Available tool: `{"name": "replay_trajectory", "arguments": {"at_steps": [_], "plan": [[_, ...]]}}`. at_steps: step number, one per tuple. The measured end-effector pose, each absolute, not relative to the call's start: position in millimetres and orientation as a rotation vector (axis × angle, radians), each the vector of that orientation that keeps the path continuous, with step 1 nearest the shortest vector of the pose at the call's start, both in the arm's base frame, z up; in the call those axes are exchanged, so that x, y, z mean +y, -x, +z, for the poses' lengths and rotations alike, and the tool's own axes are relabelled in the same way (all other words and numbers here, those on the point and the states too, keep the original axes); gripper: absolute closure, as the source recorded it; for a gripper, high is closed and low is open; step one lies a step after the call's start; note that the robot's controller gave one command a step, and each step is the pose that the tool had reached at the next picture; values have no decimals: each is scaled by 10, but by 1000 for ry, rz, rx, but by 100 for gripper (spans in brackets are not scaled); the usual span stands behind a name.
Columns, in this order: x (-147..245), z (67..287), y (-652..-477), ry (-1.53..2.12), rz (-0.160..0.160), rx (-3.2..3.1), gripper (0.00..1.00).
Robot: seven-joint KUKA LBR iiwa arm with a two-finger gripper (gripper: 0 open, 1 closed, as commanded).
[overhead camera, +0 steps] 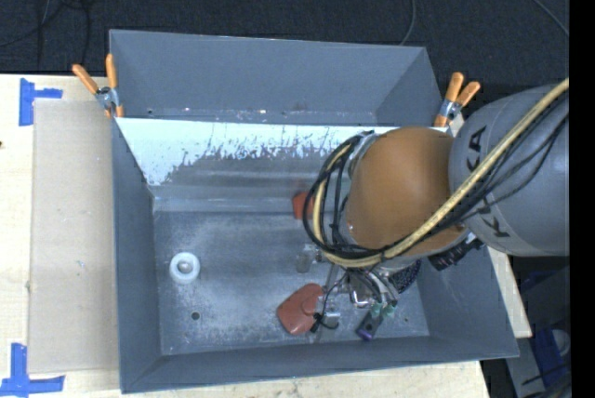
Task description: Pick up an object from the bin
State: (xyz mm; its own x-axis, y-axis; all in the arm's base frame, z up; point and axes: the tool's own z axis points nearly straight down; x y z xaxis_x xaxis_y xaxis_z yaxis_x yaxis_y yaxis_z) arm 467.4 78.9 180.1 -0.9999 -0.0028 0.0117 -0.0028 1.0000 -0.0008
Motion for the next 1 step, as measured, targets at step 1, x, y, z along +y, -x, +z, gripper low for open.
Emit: {"name": "replay_trajectory", "arguments": {"at_steps": [1], "plan": [[783,1842,-4693,2,0,-3138,0]]}}
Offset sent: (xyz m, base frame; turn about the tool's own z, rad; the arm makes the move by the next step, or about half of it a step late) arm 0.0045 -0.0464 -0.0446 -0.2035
